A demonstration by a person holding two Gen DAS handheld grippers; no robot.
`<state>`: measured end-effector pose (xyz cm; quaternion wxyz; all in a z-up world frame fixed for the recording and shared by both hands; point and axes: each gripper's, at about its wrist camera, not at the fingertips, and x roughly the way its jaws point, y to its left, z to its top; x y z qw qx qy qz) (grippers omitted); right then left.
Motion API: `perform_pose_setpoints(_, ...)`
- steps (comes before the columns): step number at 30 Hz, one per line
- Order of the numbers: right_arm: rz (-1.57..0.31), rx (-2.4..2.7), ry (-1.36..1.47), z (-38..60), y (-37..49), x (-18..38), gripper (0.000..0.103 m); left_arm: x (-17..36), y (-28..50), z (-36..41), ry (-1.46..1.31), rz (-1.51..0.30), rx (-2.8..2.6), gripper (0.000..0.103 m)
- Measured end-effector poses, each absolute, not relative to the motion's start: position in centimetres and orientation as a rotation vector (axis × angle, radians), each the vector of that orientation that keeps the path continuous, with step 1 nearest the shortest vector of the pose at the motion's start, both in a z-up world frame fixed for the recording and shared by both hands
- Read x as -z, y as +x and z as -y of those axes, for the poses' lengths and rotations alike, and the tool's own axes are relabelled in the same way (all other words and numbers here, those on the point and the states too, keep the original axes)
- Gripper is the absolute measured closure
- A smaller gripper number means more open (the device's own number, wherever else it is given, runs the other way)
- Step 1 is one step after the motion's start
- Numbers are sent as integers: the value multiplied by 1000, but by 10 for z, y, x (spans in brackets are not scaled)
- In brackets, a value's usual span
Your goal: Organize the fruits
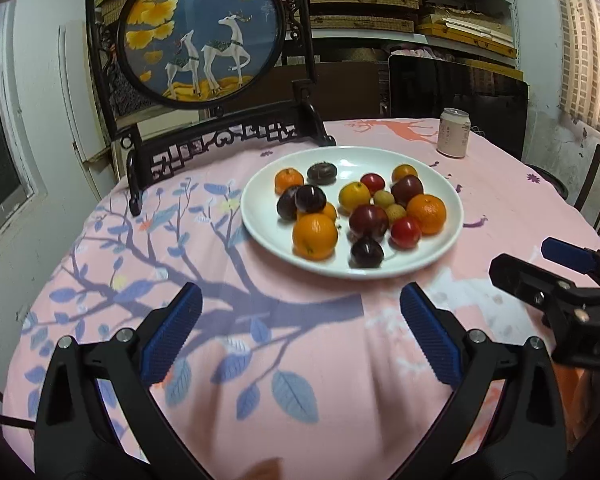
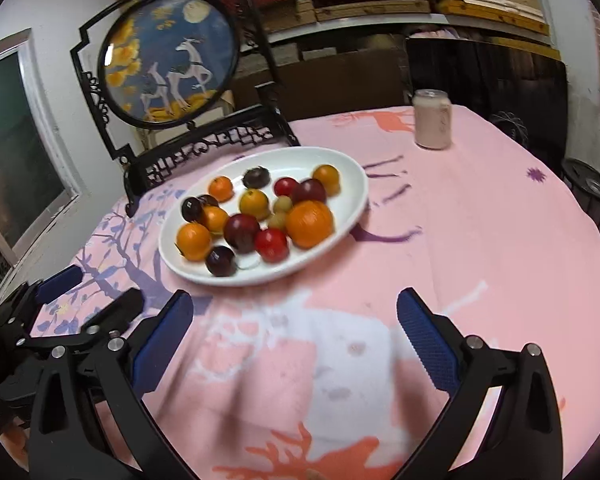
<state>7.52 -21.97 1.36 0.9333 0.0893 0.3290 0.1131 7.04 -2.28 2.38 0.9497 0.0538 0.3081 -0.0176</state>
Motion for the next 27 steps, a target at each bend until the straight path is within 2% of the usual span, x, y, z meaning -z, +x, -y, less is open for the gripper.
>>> perform_pose_setpoints(11, -599, -197, 91, 219, 62, -21, 1, -22, 60, 21, 95, -640, 39, 2)
perform_pose_setpoints(17, -674, -299, 142, 220, 72, -8, 1, -13, 68, 22, 89, -689, 59, 2)
perform_pose_setpoints(27, -682, -276, 111, 216, 68, -9, 1, -14, 67, 24, 107, -676, 50, 2)
